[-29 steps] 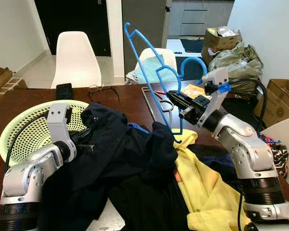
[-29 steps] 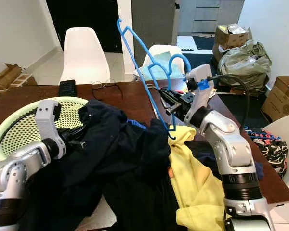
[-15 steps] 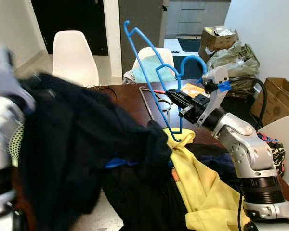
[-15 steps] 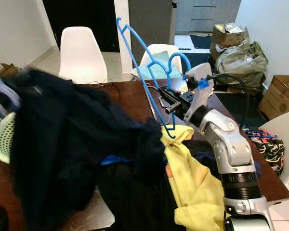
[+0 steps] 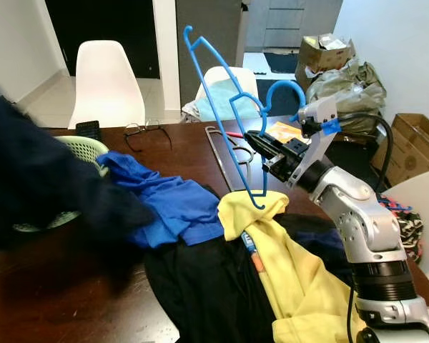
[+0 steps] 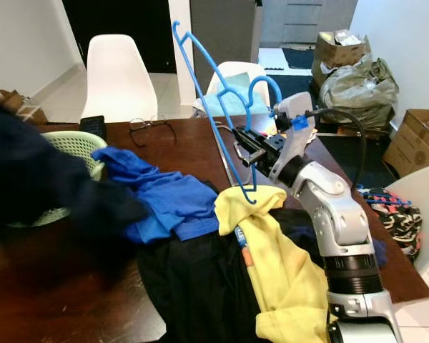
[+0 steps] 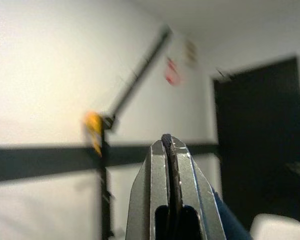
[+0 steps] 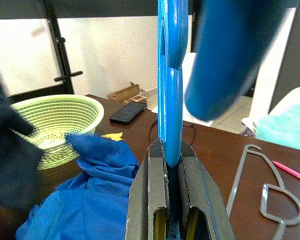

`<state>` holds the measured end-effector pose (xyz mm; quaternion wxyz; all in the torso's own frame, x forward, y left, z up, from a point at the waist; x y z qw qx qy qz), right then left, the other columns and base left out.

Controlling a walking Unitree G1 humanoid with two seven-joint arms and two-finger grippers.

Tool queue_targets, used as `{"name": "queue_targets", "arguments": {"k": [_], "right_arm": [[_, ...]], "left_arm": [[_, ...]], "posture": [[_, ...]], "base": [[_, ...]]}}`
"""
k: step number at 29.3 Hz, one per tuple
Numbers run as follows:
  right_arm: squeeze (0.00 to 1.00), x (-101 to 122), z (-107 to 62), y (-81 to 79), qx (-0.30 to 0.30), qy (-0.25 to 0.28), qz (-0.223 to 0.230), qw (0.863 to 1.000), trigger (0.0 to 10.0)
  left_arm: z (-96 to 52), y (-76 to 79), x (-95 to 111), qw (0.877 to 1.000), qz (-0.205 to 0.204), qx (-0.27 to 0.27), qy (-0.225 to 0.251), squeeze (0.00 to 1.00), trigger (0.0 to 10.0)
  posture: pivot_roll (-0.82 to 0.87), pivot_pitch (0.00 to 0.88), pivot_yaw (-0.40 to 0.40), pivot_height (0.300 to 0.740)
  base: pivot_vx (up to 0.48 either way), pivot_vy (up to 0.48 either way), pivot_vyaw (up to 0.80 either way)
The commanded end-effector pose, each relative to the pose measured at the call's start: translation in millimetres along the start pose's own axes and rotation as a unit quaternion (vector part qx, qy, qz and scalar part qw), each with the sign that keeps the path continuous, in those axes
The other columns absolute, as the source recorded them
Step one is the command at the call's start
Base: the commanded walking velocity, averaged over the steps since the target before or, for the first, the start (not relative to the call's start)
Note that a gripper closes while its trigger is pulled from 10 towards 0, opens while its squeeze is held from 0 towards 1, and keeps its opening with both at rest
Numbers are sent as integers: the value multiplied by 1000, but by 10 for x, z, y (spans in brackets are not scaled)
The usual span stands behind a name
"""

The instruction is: Hang hanger

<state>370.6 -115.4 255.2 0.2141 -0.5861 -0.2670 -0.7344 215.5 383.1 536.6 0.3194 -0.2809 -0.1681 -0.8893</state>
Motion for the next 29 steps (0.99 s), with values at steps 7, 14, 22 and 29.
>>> {"name": "queue_targets", "arguments": {"k": [7,14,22,29], "right_arm": [[0,28,13,10,-2,5,-2,1000,10000],[0,26,-1,18,-3,1,-5,1000,10000],[0,20,-35,37,-4,-6,-15,1000,10000],[0,-5,-46,33,-1,-13,-20,1000,10000]], "left_arm": [[-139,250,-375,998,10,-36,-48,0,0],[-1093,1465,-1348,948,-79,-220,-214,0,0],[-3094,2841,-1315,736,-208,-543,-346,0,0],[-3719,2960,-944,631,-257,-636,-362,0,0]], "posture": [[10,0,1,740],[-1,0,-3,740],[-21,0,0,740],[-17,0,0,740]], "base": [[0,0,0],[0,0,0],[0,0,0],[0,0,0]]}}
Point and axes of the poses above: a point about 5 cm out from each wrist's last joint towards the gripper, its own z axis pointing out of the wrist towards the gripper, its own x axis along the axis of the wrist's last joint, y = z × x, the point moved 5 cm from there along z, pointing out of the wrist towards the gripper, and after that the axes turned 6 degrees about -z, right-handed, at the moved point
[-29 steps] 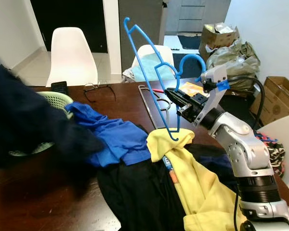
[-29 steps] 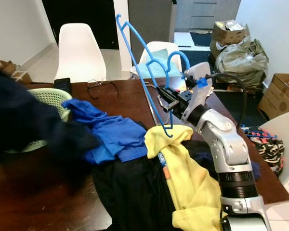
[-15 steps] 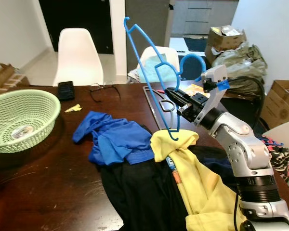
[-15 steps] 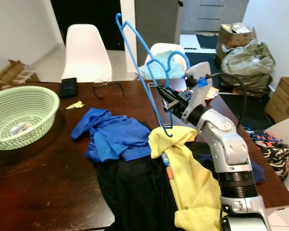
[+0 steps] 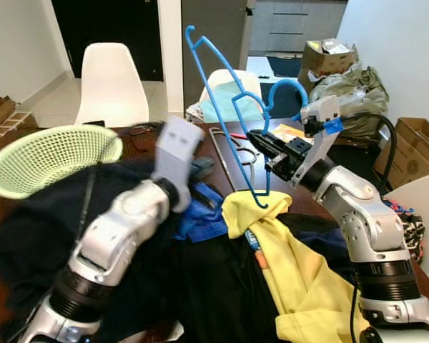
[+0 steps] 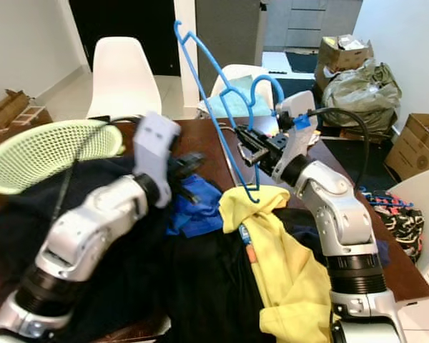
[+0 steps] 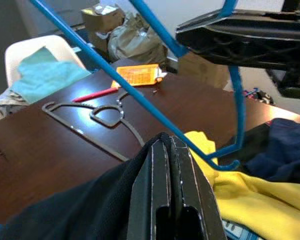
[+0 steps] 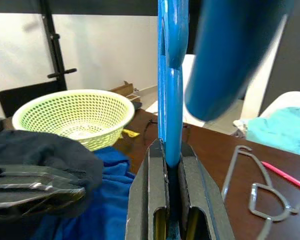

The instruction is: Hang hanger

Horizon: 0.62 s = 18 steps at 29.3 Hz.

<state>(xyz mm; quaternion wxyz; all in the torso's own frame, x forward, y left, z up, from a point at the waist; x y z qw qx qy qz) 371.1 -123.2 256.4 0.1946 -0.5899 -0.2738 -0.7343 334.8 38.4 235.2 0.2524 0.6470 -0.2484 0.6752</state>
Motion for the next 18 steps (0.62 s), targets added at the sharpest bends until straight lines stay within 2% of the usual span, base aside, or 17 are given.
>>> {"name": "queue_targets", "arguments": {"k": [1,2,3,5,6,7,8,10,11,13,14,15,16,17,18], "right_arm": [[0,-14,-1,-32,6,-4,-3,1000,10000],[0,-14,-1,-32,6,-4,-3,1000,10000],[0,-24,14,-58,12,-6,-4,1000,10000],[0,-24,14,-58,12,-6,-4,1000,10000],[0,-27,20,-70,14,-6,-5,1000,10000],[0,-29,24,-77,15,-7,-5,1000,10000],[0,-28,26,-81,16,-7,-5,1000,10000],[0,-28,26,-82,16,-7,-4,1000,10000],[0,-28,25,-80,16,-7,-4,1000,10000],[0,-28,25,-80,16,-7,-4,1000,10000],[0,-28,24,-79,16,-7,-4,1000,10000],[0,-29,21,-74,15,-8,-5,1000,10000],[0,-31,17,-68,14,-9,-5,1000,10000],[0,-33,14,-65,13,-9,-5,1000,10000],[0,-34,13,-63,13,-9,-5,1000,10000]], "left_arm": [[-22,116,-126,999,-4,-29,-28,0,0],[-22,116,-126,999,-4,-29,-28,0,0],[-86,232,-266,996,10,-68,-62,0,4275],[-86,232,-266,996,10,-68,-62,0,4275],[-127,242,-311,994,14,-77,-75,718,10000],[-158,251,-335,993,17,-82,-83,718,10000],[-216,234,-330,992,29,-88,-89,1000,10000],[-257,227,-320,991,38,-92,-93,1000,10000],[-293,162,-283,991,48,-80,-91,1000,10000],[-293,162,-283,991,48,-80,-91,1000,10000],[-324,101,-249,992,55,-67,-90,1000,10000],[-380,-67,-175,994,70,-27,-83,1000,10000],[-473,-338,-76,993,86,43,-72,1000,10000],[-552,-515,-9,989,96,90,-65,1000,10000],[-605,-618,31,986,102,118,-61,1000,10000]], "posture": [[-17,0,0,740],[-17,0,0,740],[-15,0,-1,740],[-15,0,-1,740],[-12,0,-3,740],[-12,0,-3,740],[-12,0,-2,740],[-12,0,-2,740],[-12,0,-3,740],[-12,0,-3,740],[-12,0,-3,740],[-13,0,1,740],[-13,0,1,740],[-13,0,1,740],[-13,0,1,740]], "base": [[0,0,0],[0,0,0],[0,0,0],[0,0,0],[0,0,0],[0,0,0],[0,0,0],[0,0,0],[0,0,0],[0,0,0],[0,0,0],[0,0,0],[0,0,0],[0,0,0],[0,0,0]]}}
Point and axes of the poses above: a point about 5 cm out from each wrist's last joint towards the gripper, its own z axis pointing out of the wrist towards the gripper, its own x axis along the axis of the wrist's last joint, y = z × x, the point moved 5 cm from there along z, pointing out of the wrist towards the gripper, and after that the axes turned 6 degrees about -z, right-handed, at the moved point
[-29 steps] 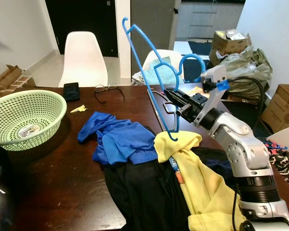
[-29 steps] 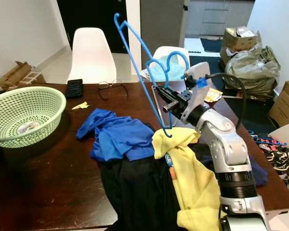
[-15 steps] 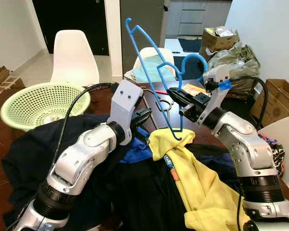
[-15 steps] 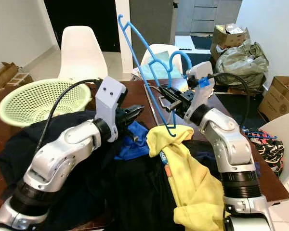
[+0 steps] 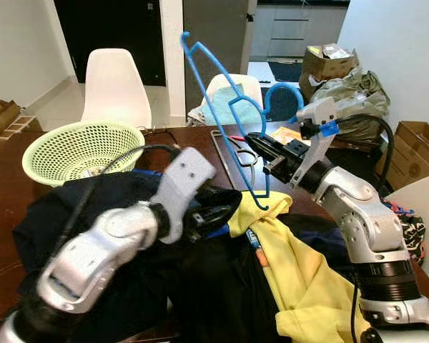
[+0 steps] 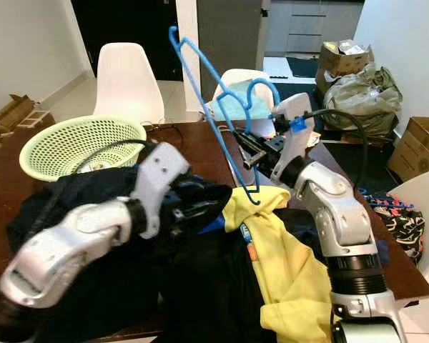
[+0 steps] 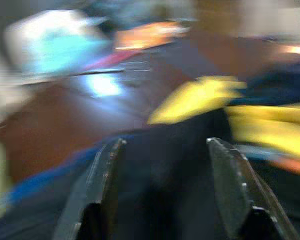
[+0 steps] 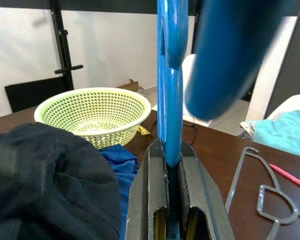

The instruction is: Hang hanger

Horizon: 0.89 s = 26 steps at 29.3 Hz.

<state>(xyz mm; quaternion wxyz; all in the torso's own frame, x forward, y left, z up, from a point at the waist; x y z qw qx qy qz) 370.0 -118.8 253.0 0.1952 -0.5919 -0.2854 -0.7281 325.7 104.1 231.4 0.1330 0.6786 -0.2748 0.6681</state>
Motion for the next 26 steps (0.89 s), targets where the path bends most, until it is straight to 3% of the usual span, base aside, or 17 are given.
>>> {"name": "queue_targets", "arguments": {"k": [1,2,4,5,6,7,9,10,11,12,13,14,16,18,19,22,26], "right_arm": [[0,-5,-2,-17,2,-2,0,1000,10000],[0,-5,-2,-16,2,-2,-1,1000,10000],[0,-22,-7,-18,3,-4,1,1000,10000],[0,-22,-7,-18,3,-4,1,1000,10000],[0,-32,0,-22,4,-5,2,1000,10000],[0,-32,0,-22,4,-5,2,1000,10000],[0,-41,22,-35,7,-4,5,1000,10000],[0,-41,22,-35,7,-4,5,1000,10000],[0,-40,37,-43,9,-3,6,1000,10000],[0,-39,46,-48,10,-2,6,1000,10000],[0,-39,46,-48,10,-2,6,1000,10000],[0,-38,52,-50,11,-2,6,1000,10000],[0,-35,54,-51,12,-2,6,1000,10000],[0,-35,54,-51,12,-2,6,1000,10000],[0,-32,55,-49,11,-2,6,1000,10000],[0,-27,54,-41,10,-2,6,1000,10000],[0,-23,50,-39,9,-1,6,1000,10000]], "left_arm": [[-78,-203,7,999,11,53,-3,1000,10000],[-95,-242,9,998,12,63,-4,1000,10000],[-421,-770,-7,975,-19,223,7,1000,10000],[-421,-770,-7,975,-19,223,7,1000,10000],[-707,-1044,-156,948,-17,318,-15,1000,10000],[-707,-1044,-156,948,-17,318,-15,1000,10000],[-1185,-1318,-470,902,31,422,-89,1000,10000],[-1185,-1318,-470,902,31,422,-89,1000,10000],[-1414,-1403,-612,878,112,440,-150,0,10000],[-1529,-1436,-681,863,167,437,-188,0,10000],[-1529,-1436,-681,863,167,437,-188,0,10000],[-1650,-1475,-761,850,212,425,-228,0,10000],[-1740,-1505,-826,839,252,402,-267,0,10000],[-1740,-1505,-826,839,252,402,-267,0,10000],[-1787,-1500,-890,837,280,365,-294,0,10000],[-1871,-1508,-998,823,335,309,-339,0,10000],[-1830,-1554,-1095,804,396,269,-353,0,10000]], "posture": [[-13,0,1,740],[-13,0,1,740],[6,0,-3,740],[6,0,-3,740],[21,0,-9,740],[21,0,-9,740],[30,0,-13,740],[30,0,-13,740],[34,0,-16,740],[34,0,-16,740],[34,0,-16,740],[37,0,-19,740],[37,0,-18,740],[37,0,-18,740],[39,0,-19,740],[37,0,-17,740],[29,0,-18,740]], "base": [[0,0,0],[0,0,0],[0,0,0],[0,0,0],[0,0,0],[0,0,0],[0,0,0],[0,0,0],[0,0,0],[0,0,0],[0,0,0],[0,0,0],[0,0,0],[0,0,0],[0,0,0],[0,0,0],[0,0,0]]}}
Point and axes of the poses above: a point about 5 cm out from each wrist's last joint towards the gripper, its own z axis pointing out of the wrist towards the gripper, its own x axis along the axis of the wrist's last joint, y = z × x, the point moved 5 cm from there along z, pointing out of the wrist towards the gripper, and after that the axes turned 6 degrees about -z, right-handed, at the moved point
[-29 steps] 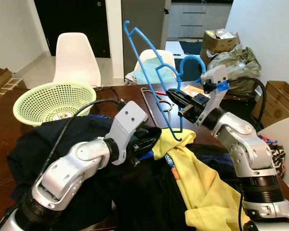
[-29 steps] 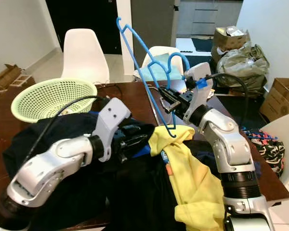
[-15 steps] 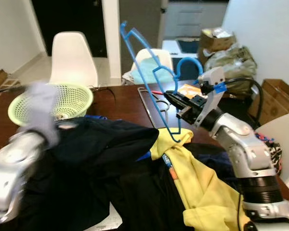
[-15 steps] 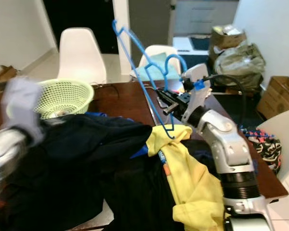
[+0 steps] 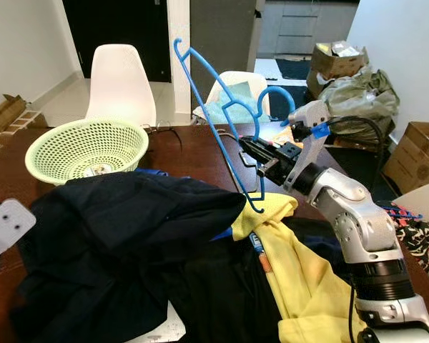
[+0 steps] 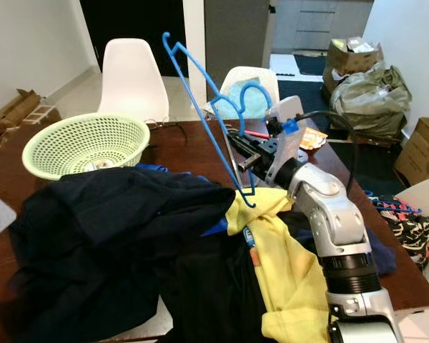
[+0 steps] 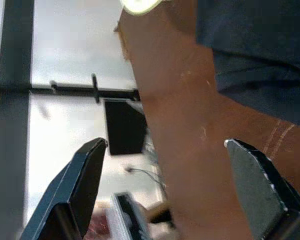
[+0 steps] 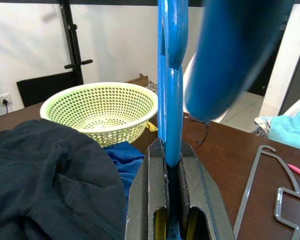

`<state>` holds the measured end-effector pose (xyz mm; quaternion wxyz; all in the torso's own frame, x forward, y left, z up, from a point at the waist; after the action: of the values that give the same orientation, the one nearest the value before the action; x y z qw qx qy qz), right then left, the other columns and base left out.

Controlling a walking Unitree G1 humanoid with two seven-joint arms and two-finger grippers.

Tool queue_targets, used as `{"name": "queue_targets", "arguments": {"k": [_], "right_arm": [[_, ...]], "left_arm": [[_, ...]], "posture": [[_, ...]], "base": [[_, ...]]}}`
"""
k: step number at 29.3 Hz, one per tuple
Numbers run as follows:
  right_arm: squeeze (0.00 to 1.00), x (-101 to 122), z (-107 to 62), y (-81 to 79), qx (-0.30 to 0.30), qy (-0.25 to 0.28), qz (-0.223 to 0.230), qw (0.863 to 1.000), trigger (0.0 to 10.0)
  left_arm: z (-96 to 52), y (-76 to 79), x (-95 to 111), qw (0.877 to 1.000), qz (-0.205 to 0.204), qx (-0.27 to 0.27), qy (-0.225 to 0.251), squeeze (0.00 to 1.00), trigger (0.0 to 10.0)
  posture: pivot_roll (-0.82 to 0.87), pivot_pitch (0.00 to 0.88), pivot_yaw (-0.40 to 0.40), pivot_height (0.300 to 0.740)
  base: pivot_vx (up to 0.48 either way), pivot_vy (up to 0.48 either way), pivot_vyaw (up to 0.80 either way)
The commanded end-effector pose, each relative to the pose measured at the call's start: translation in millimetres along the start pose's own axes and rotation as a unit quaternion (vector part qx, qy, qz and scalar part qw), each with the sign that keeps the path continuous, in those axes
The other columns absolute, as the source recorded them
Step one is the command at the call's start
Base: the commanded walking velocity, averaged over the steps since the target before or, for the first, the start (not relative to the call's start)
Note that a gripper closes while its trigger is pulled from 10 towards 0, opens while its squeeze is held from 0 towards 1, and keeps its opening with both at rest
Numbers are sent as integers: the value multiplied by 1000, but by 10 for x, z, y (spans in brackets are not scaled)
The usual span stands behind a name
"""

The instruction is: Hang hanger

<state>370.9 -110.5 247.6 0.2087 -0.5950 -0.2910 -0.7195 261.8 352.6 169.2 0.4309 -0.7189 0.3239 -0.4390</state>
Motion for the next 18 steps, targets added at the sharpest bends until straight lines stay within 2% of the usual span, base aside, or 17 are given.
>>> {"name": "queue_targets", "arguments": {"k": [1,5,6,7,12,18], "right_arm": [[0,26,-9,29,-5,3,-4,1000,10000],[0,29,-32,44,-8,1,-7,1000,10000],[0,29,-32,44,-8,1,-7,1000,10000],[0,36,-51,61,-12,1,-8,1000,10000],[0,38,-65,66,-14,1,-9,1000,10000],[0,34,-93,79,-18,-2,-11,1000,10000]], "left_arm": [[60,65,16,998,59,-20,16,0,10000],[156,134,38,993,107,-39,37,0,10000],[156,134,38,993,107,-39,37,0,10000],[225,118,32,991,122,-36,42,0,10000],[275,116,26,990,127,-35,43,0,10000],[434,142,88,987,147,-29,63,0,10000]], "posture": [[26,0,-17,740],[12,0,-12,740],[12,0,-12,740],[6,0,-8,740],[-4,0,-4,740],[-11,0,-1,740]], "base": [[0,0,0],[0,0,0],[0,0,0],[0,0,0],[0,0,0],[0,0,0]]}}
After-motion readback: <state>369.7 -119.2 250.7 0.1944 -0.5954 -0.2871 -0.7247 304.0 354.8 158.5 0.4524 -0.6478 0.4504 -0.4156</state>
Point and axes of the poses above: a point about 5 cm out from each wrist's last joint towards the gripper, its own z axis pointing out of the wrist towards the gripper, its own x axis along the axis of the wrist's last joint, y = z × x, the point moved 5 cm from there along z, pointing out of the wrist towards the gripper, and after that the axes turned 6 degrees about -z, right-handed, at the moved point
